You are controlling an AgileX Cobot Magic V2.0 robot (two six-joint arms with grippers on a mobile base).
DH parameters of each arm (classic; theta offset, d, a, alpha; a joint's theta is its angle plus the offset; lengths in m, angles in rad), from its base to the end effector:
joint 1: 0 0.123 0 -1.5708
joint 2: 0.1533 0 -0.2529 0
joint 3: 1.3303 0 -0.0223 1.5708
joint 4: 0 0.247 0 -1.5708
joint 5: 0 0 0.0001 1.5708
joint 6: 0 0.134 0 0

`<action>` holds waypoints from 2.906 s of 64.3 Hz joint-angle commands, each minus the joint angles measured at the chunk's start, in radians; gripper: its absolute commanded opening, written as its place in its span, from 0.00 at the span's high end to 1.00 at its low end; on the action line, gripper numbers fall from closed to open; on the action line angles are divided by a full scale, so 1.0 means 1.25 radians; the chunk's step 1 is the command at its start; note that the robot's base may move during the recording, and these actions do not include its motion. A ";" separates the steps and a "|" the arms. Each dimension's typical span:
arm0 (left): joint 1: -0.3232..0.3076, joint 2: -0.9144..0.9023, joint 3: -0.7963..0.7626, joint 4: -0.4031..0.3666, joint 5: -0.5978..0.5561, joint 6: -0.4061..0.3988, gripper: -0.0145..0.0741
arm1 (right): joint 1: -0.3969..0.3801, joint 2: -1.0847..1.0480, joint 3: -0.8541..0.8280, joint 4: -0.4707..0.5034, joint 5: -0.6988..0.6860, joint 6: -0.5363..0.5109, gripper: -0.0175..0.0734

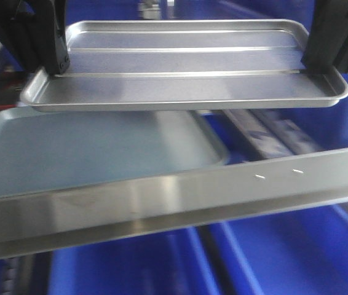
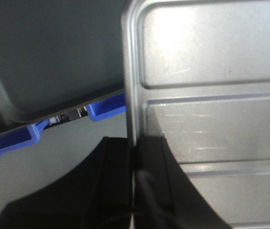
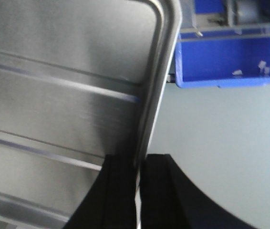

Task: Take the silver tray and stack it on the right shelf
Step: 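Position the held tray above the larger grey-blue tray on the shelf, then lower the silver tray onto the grey-blue tray with both grippers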

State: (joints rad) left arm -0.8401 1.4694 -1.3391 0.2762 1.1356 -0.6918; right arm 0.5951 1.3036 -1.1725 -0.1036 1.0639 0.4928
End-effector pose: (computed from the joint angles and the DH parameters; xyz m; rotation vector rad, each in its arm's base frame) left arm 0.2330 -0.2103 0.2679 0.2872 2.6564 -0.1027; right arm 0.2377 0.1462 0.2664 -0.1762 2.6802 0.2098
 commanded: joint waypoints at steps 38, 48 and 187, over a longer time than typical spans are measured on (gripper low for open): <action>-0.009 -0.030 -0.020 0.009 -0.014 0.024 0.95 | 0.001 -0.025 -0.025 -0.010 -0.058 -0.021 0.75; -0.009 -0.030 -0.020 0.009 -0.014 0.024 0.95 | 0.001 -0.025 -0.025 -0.010 -0.058 -0.021 0.75; 0.147 0.295 -0.080 0.017 -0.315 0.060 0.95 | -0.189 0.307 -0.113 -0.011 -0.218 -0.129 0.71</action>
State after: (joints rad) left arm -0.6645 1.8870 -1.4122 0.2497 0.7655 -0.6488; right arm 0.3630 1.7232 -1.2753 -0.0872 0.8410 0.3501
